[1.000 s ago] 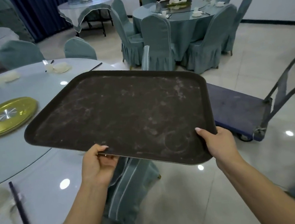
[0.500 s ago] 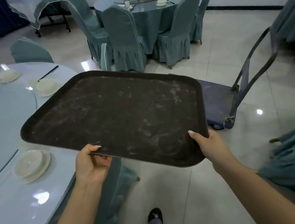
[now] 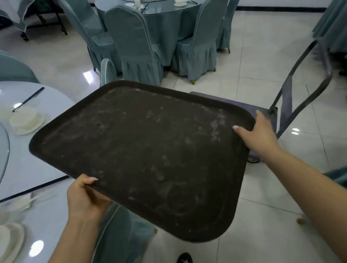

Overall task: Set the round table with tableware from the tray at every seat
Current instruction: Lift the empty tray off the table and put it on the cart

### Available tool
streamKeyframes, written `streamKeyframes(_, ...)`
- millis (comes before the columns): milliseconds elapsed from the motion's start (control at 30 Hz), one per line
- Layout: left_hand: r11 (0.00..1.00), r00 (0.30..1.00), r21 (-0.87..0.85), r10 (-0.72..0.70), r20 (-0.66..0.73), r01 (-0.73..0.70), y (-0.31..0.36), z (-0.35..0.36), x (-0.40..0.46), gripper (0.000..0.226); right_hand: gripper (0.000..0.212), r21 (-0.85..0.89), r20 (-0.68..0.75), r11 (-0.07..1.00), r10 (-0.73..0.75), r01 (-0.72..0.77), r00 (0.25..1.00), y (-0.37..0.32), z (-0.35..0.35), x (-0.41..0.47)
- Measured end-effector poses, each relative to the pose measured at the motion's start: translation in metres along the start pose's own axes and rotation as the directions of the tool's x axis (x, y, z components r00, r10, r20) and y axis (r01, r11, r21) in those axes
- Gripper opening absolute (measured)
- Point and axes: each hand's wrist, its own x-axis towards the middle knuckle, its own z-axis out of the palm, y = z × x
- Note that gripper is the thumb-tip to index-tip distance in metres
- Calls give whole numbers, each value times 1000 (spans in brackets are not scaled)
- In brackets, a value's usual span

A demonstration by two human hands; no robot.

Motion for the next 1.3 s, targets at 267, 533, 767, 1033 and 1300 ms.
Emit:
streamKeyframes(267,995,1000,97,8,-18,-7,19,19,61,52,49,-252,124,966,-29,59,992,-3,18,117)
streamKeyframes(533,978,994,207,7,-113,16,13,76,112,43,50,-256,-15,965,48,-50,999,30,40,186)
streamKeyframes(767,968,983,240,-33,-179,76,-25,158,177,35,54,-139,-44,973,179,-184,983,53,29,259)
streamKeyframes(1033,805,962,543,-120,-244,238,-58,223,241,42,50,-74,-109,949,297,-306,949,88,9,318)
streamKeyframes(1300,800,934,508,-175,-311,319,-74,285,319,18,48,9,-130,871,487,-490,864,108,32,346)
